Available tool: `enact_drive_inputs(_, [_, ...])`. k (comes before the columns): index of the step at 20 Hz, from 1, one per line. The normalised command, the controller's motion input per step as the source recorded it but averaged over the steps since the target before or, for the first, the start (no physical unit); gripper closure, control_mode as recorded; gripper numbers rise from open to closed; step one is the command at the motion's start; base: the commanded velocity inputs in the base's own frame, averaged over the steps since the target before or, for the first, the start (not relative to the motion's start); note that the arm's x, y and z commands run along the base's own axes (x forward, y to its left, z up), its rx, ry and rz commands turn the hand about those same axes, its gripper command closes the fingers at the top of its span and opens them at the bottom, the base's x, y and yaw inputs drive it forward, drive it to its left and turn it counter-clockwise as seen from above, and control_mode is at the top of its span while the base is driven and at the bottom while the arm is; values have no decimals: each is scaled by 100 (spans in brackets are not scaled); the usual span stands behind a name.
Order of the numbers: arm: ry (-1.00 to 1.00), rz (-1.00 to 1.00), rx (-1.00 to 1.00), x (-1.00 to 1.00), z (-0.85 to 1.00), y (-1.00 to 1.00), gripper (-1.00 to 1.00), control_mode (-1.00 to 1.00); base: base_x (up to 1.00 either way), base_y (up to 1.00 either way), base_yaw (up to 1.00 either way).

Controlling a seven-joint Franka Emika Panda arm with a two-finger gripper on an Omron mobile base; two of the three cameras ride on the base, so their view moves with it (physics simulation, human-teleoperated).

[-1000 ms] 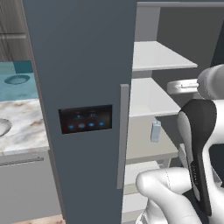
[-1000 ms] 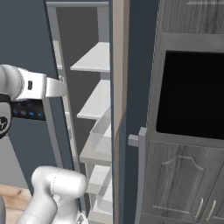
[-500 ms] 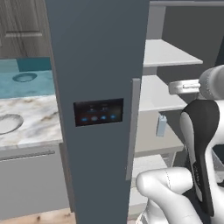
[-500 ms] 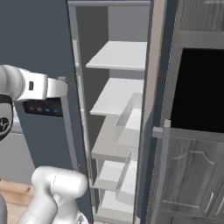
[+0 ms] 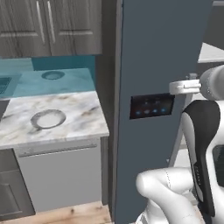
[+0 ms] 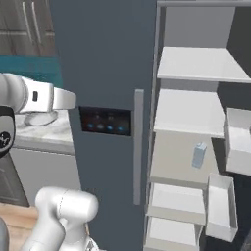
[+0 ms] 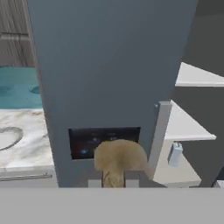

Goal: Pick garlic from the fridge and place it on the plate on the counter.

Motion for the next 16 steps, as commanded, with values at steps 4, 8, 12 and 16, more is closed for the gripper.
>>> enact_drive_inputs(4, [0, 0, 0, 0, 0, 0, 100, 100, 0, 100, 0])
enact_drive_inputs(8, [0, 0, 0, 0, 0, 0, 100, 100, 0, 100, 0])
enact_drive_inputs(12, [0, 0, 0, 0, 0, 0, 100, 100, 0, 100, 0])
enact_drive_inputs(16, [0, 0, 0, 0, 0, 0, 100, 100, 1, 98, 0])
